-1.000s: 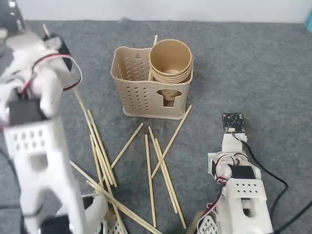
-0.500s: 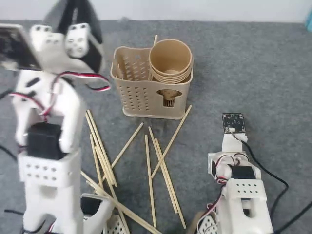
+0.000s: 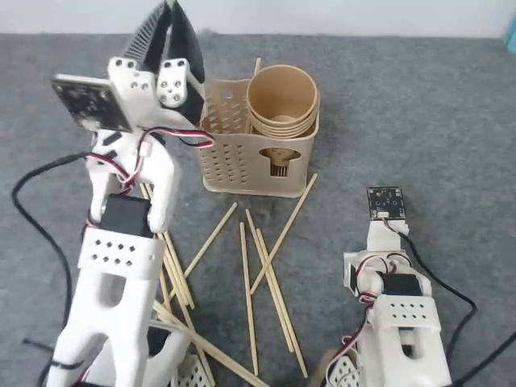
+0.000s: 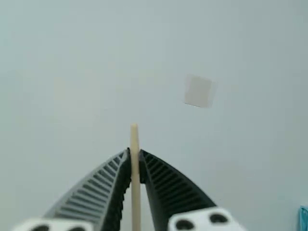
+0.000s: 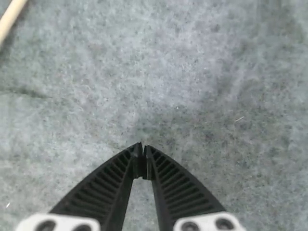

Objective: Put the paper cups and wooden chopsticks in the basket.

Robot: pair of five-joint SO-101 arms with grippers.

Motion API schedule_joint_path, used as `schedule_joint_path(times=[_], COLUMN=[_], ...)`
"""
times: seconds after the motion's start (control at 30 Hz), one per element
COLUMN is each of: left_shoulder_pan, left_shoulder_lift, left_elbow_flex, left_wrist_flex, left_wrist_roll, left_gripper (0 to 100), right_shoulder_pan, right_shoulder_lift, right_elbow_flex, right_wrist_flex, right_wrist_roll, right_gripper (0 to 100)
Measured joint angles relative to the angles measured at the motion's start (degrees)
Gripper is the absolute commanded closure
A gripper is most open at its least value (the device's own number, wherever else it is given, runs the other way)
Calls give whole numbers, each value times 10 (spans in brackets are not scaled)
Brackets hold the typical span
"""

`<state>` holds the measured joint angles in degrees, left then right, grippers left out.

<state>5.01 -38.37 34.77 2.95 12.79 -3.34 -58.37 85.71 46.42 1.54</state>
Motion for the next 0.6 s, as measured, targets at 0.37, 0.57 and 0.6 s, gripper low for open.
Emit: schedule_joint_path(times=[0.37,0.57,0.6], left_shoulder_pan=[-13,-40,-44], left_shoulder_lift=[0,0,0], left_elbow_flex=[55,33,23], left_wrist_flex=[-31,74,97], left_wrist_roll=[0,-40,-43], left_gripper=[984,983,976], right_shoulder_pan=[0,0,0], right_shoulder_lift=[0,0,0], right_elbow_flex=[0,0,0], right_wrist_flex=[0,0,0], right_wrist_roll=[28,31,31], right_gripper=[992,992,992])
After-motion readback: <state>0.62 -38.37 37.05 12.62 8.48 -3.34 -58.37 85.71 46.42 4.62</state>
